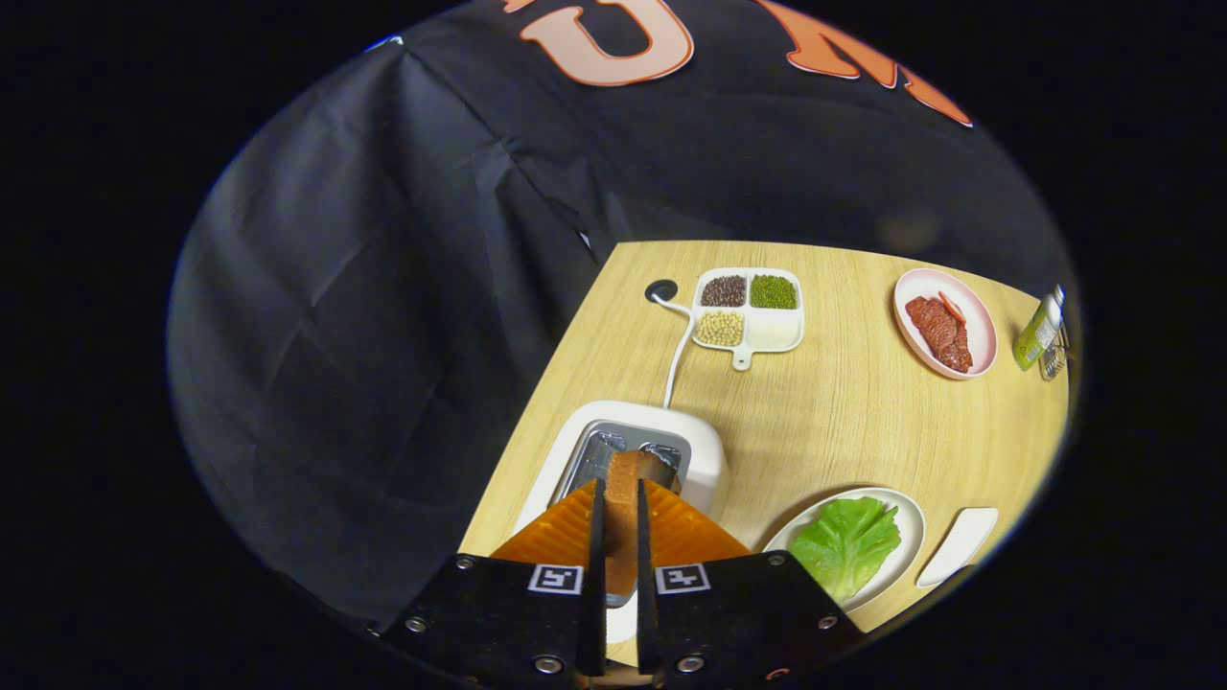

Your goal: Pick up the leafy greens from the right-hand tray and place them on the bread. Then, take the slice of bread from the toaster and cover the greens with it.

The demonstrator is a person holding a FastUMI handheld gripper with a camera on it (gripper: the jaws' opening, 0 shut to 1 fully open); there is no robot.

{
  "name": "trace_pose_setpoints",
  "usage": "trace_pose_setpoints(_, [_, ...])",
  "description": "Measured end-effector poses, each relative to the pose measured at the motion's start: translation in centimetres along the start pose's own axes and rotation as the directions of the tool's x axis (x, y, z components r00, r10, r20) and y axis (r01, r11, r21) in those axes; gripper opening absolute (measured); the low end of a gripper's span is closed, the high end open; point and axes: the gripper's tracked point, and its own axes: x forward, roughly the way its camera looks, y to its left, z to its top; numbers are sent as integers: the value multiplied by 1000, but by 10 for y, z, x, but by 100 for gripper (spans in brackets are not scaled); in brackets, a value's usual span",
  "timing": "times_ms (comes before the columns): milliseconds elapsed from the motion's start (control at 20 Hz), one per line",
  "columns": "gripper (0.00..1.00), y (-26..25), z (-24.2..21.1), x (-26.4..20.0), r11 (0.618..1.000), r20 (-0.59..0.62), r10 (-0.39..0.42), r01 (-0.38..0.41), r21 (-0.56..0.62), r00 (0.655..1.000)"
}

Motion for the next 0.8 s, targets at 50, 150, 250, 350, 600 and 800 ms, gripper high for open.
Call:
trace_pose_setpoints(50, [13,0,4,-9,1000,26,19,-19,9,999])
trace_pose_setpoints(150, [12,-2,10,-30,999,70,51,-52,17,996])
trace_pose_setpoints(250, [13,-1,14,-48,994,108,100,-104,35,989])
trace_pose_setpoints(350, [12,-5,19,-66,991,153,122,-130,40,981])
trace_pose_setpoints(600, [13,-21,15,-97,984,206,162,-173,38,965])
trace_pose_setpoints(800, [12,-42,2,-103,980,215,177,-192,55,961])
